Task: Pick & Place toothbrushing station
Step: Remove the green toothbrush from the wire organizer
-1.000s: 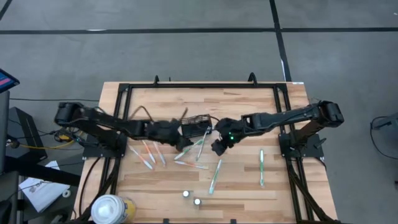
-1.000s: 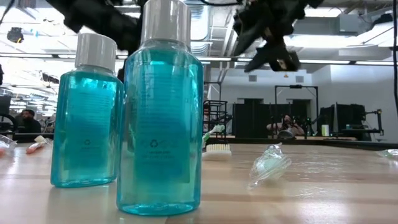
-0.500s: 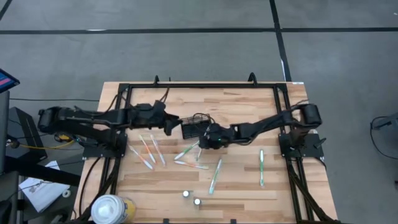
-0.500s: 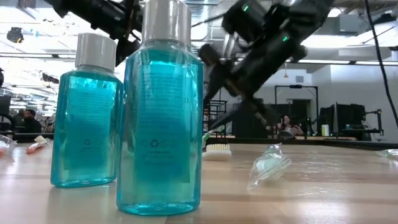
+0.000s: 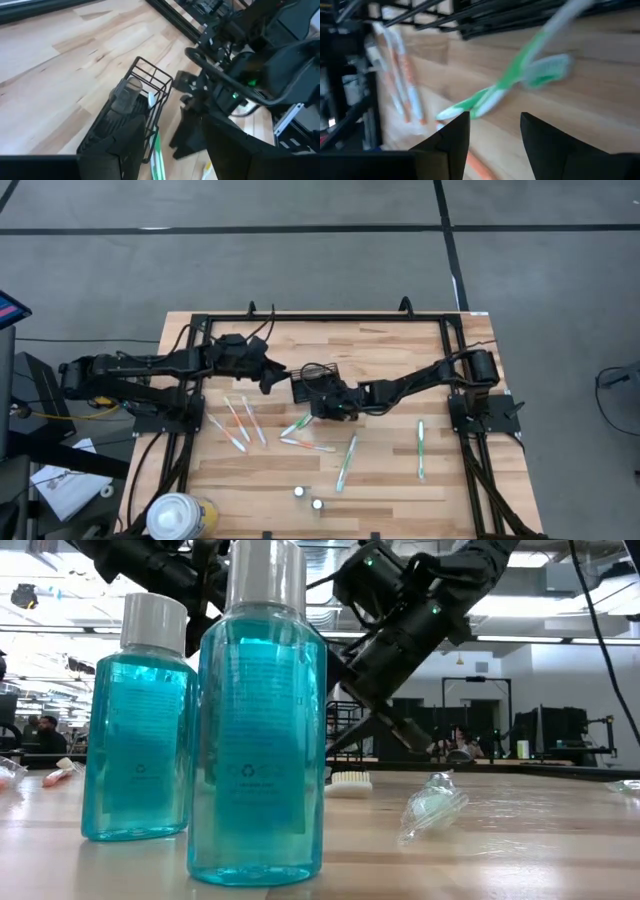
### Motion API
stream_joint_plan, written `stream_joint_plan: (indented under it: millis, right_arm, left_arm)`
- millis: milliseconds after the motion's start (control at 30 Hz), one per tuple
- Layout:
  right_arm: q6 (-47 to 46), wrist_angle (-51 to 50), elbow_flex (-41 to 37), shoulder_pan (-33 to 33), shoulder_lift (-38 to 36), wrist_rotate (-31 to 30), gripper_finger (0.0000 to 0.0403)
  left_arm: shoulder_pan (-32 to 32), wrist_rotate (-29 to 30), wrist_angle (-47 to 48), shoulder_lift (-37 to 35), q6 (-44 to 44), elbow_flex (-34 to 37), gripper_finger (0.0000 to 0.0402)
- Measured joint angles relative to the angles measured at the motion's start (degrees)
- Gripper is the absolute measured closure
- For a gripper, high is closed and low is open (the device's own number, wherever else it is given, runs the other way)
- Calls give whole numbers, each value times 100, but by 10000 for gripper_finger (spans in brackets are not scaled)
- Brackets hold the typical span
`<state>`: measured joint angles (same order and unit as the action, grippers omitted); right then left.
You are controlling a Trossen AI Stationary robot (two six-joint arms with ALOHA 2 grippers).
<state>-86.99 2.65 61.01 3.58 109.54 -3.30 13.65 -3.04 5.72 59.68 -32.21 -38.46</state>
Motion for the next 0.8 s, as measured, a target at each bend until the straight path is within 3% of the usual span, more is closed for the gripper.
stream_joint_plan:
  millis: [200,633,800]
  right_arm:
    - [-256,-546,6,51,-202,-372,237]
    - [-305,-541,4,-302,-149,-1141,237]
    - [-255,-470,4,-419,-149,-1171,237]
  left_arm:
    - [105,-44,91,1,166,0,211]
    - [450,-271,292,2,497,0,211]
    - [543,-428,363,4,503,0,211]
